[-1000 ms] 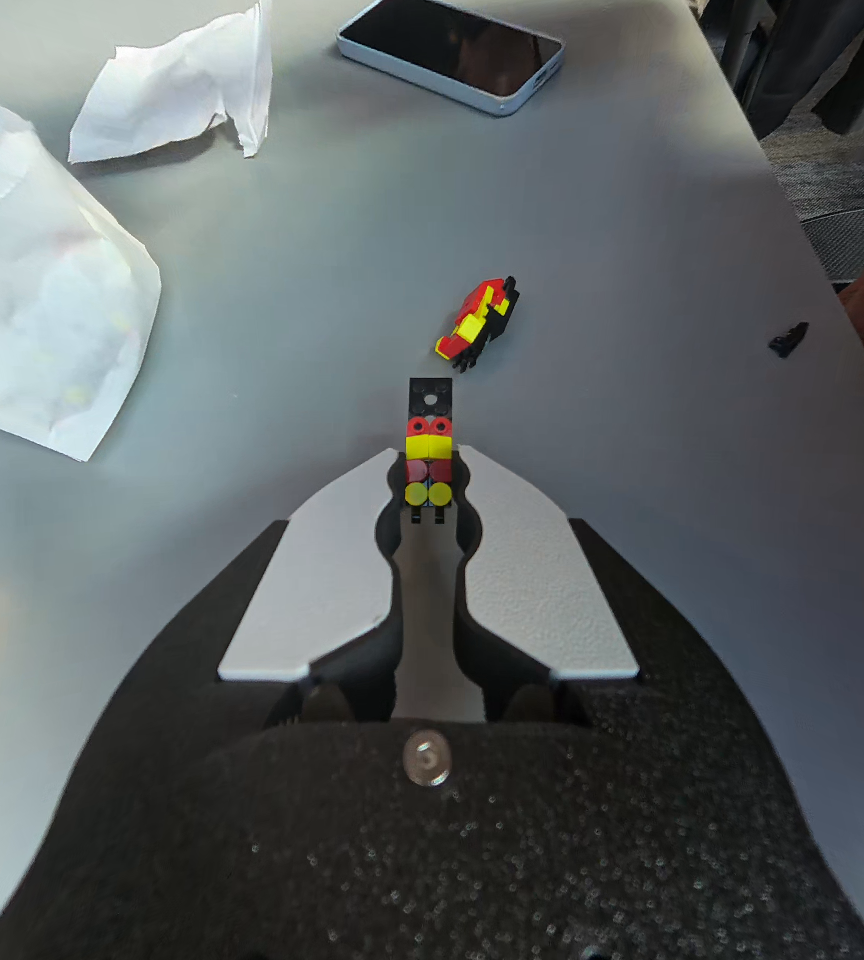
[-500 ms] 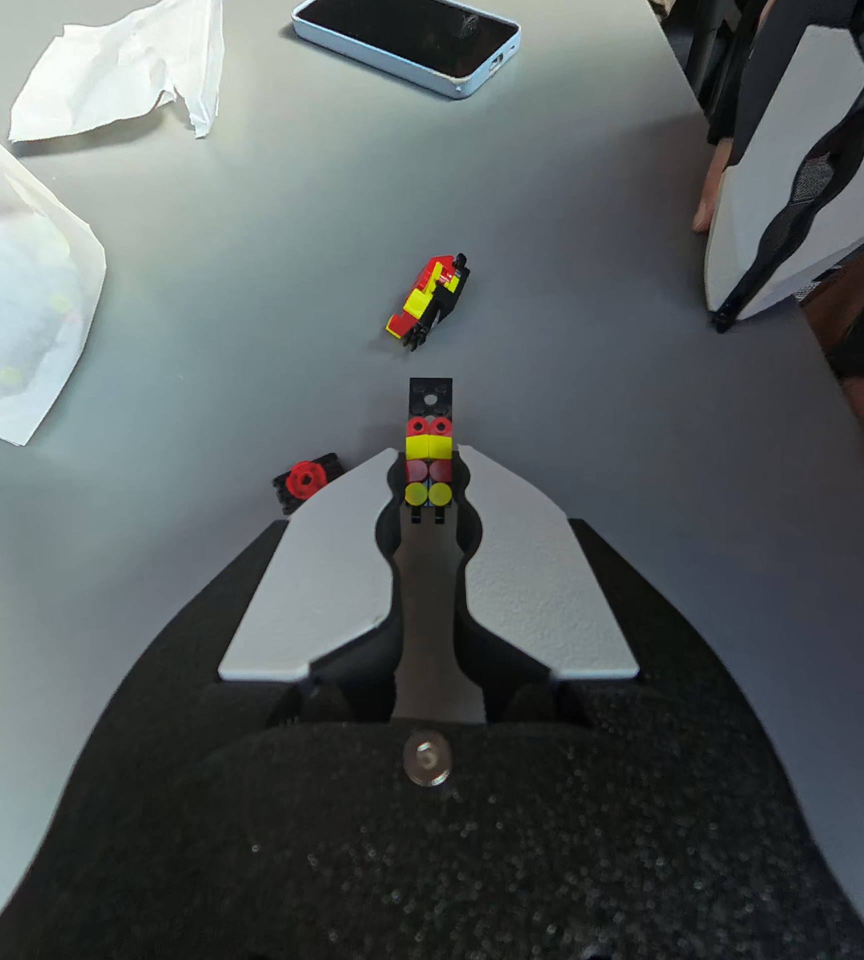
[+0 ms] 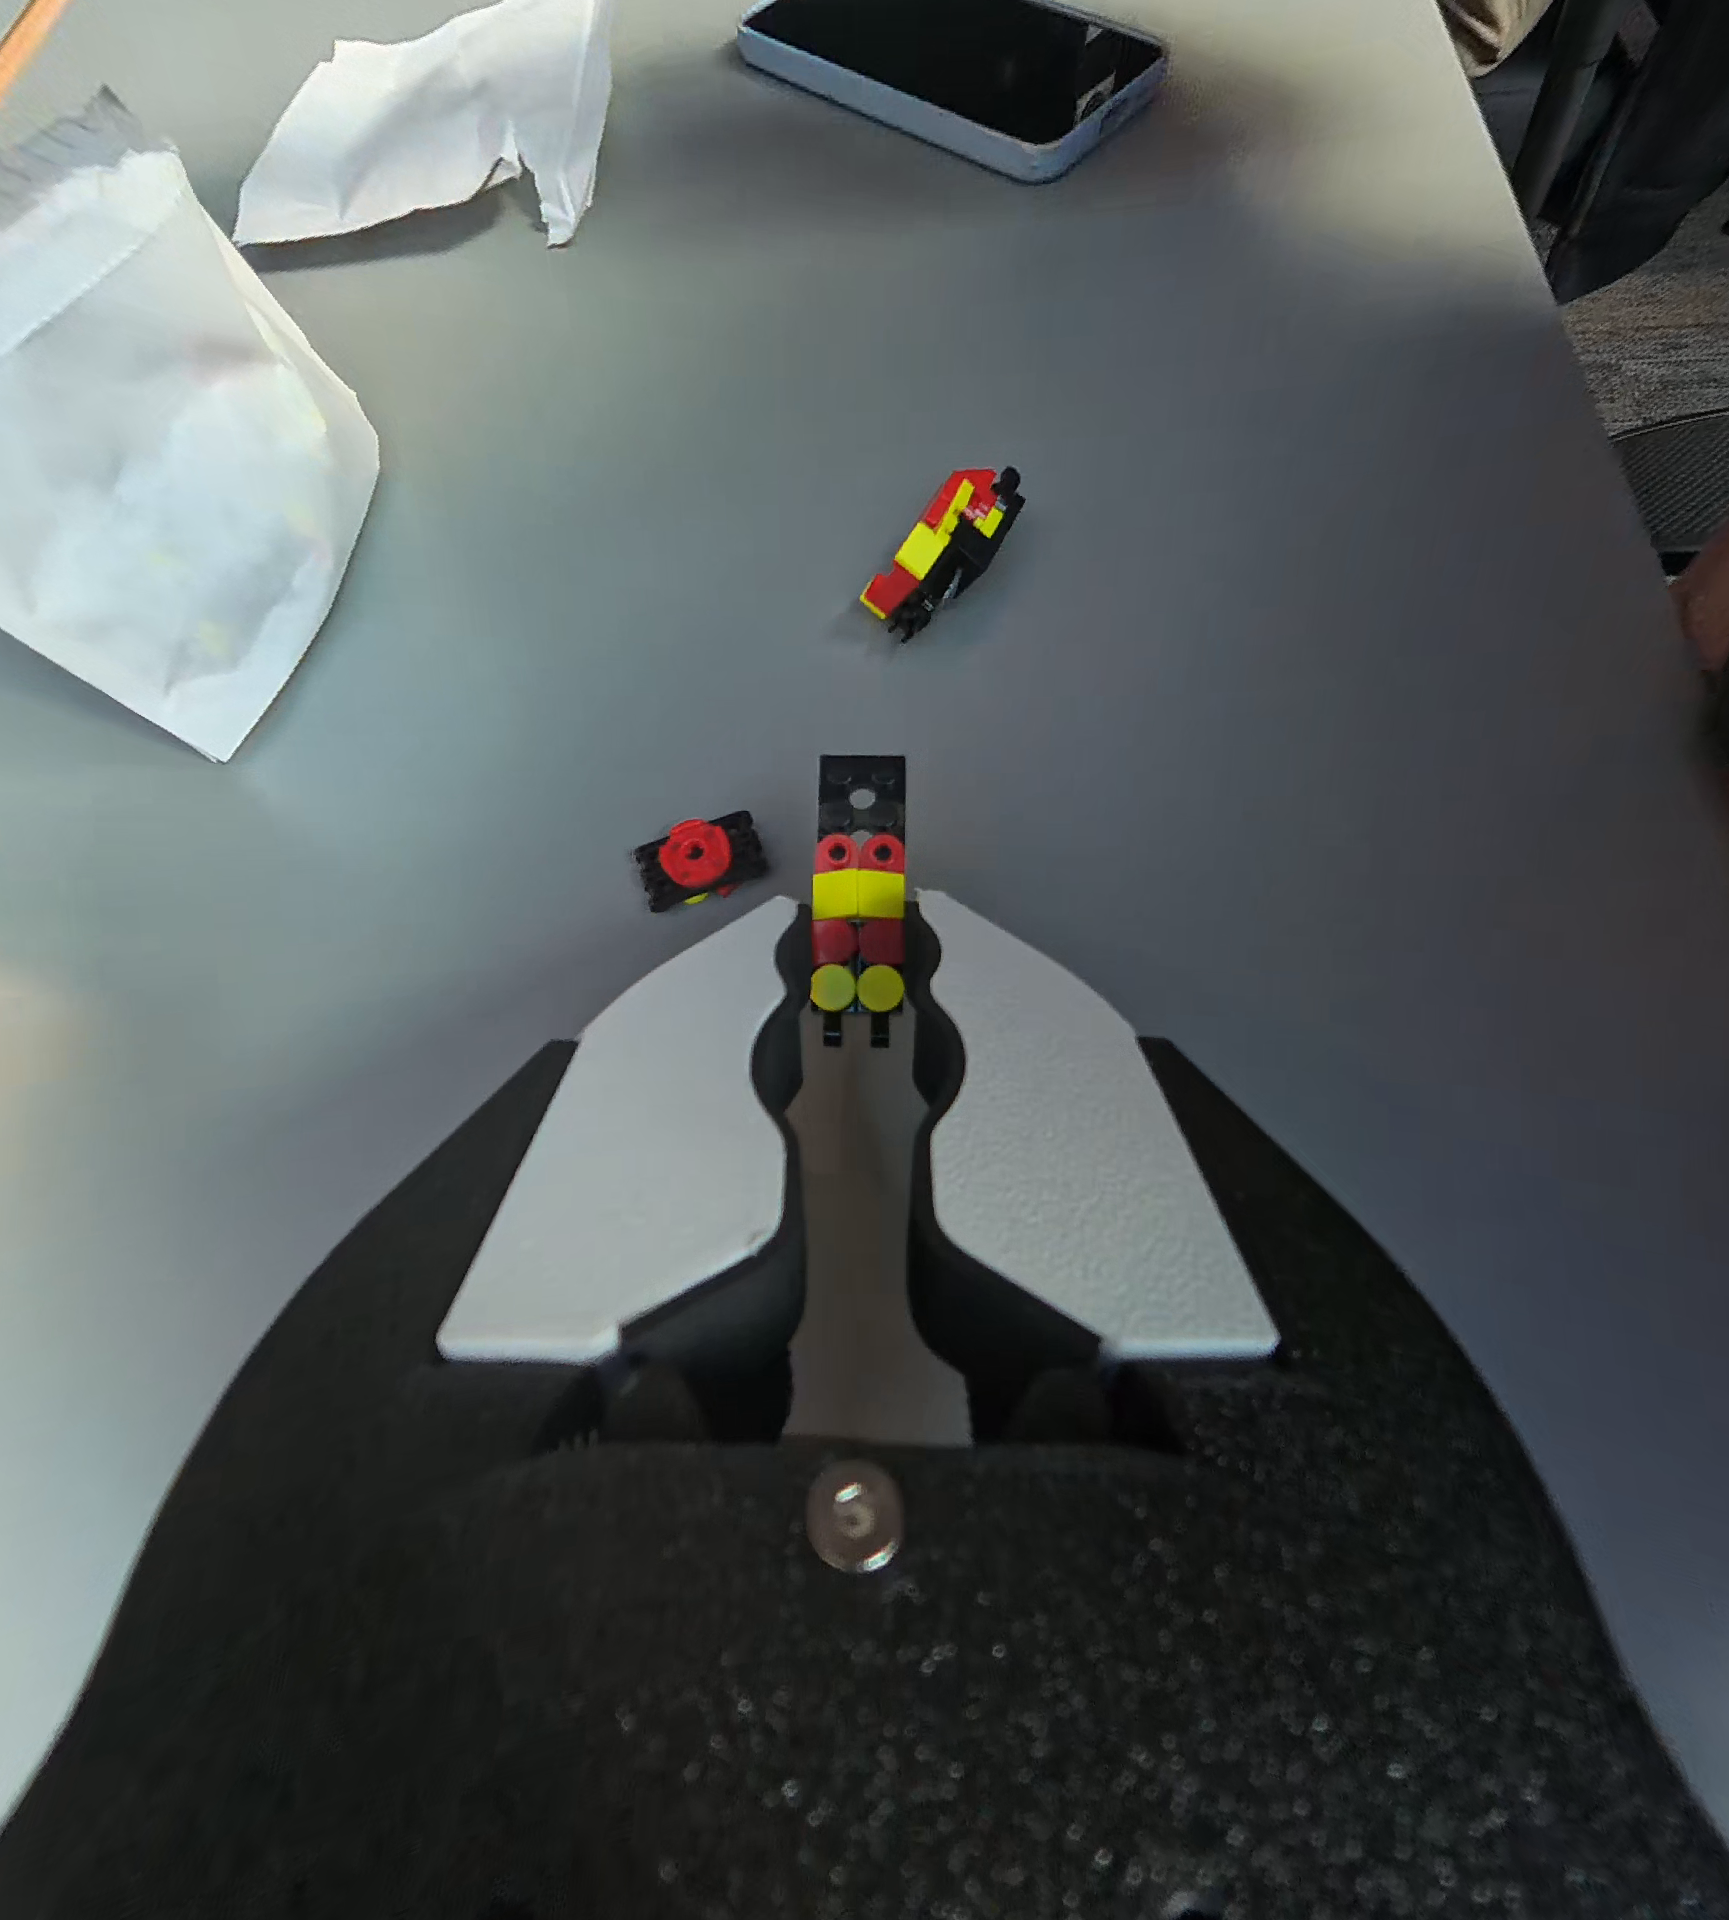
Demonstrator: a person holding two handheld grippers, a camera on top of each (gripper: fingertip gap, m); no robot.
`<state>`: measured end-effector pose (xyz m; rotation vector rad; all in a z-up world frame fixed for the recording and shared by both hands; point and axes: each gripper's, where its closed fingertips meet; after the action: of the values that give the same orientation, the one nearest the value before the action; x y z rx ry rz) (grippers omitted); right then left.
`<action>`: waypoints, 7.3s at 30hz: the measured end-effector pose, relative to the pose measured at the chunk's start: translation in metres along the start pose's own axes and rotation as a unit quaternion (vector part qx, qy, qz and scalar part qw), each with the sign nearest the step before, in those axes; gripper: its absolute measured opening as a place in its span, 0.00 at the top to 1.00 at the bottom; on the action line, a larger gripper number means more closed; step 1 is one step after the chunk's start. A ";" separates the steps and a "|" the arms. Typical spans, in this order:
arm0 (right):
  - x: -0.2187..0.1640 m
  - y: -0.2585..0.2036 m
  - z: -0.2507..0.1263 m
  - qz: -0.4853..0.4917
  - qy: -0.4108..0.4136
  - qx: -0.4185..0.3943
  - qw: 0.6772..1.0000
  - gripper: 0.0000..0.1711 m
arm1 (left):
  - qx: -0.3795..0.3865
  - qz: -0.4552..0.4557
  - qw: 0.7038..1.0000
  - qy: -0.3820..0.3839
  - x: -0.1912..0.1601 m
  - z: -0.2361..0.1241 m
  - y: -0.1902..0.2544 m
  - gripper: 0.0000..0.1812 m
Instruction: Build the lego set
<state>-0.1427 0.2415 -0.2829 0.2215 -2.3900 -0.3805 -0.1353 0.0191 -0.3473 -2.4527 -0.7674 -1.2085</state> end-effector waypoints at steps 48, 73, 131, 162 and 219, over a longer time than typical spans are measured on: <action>0.005 -0.190 -0.106 0.118 0.370 0.116 0.914 0.95 | -0.071 -0.001 0.971 0.228 0.086 0.002 0.022 0.95; -0.058 -0.138 -0.047 0.371 0.124 0.116 0.913 0.97 | -0.023 -0.188 0.954 0.234 0.069 0.007 -0.010 0.97; 0.015 -0.140 -0.097 0.210 0.316 0.151 0.913 0.97 | -0.006 -0.068 0.949 0.306 0.113 0.005 -0.020 0.98; 0.028 -0.156 -0.093 0.196 0.299 0.153 0.921 0.96 | 0.038 -0.026 0.960 0.275 0.109 0.006 -0.019 0.98; 0.024 -0.164 -0.086 0.179 0.275 0.107 0.938 0.96 | 0.056 0.003 0.979 0.197 0.099 0.016 -0.014 0.98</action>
<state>-0.0942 0.0626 -0.2609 -0.0161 -1.8571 0.1095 -0.0836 0.0708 -0.2772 -2.0307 -0.6887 -1.5370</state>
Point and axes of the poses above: each gripper's, where its closed fingertips meet, z out along the fingers, x out of its top, y = z × x across the jaws, and after that the axes turned 4 degrees about -x, right-handed
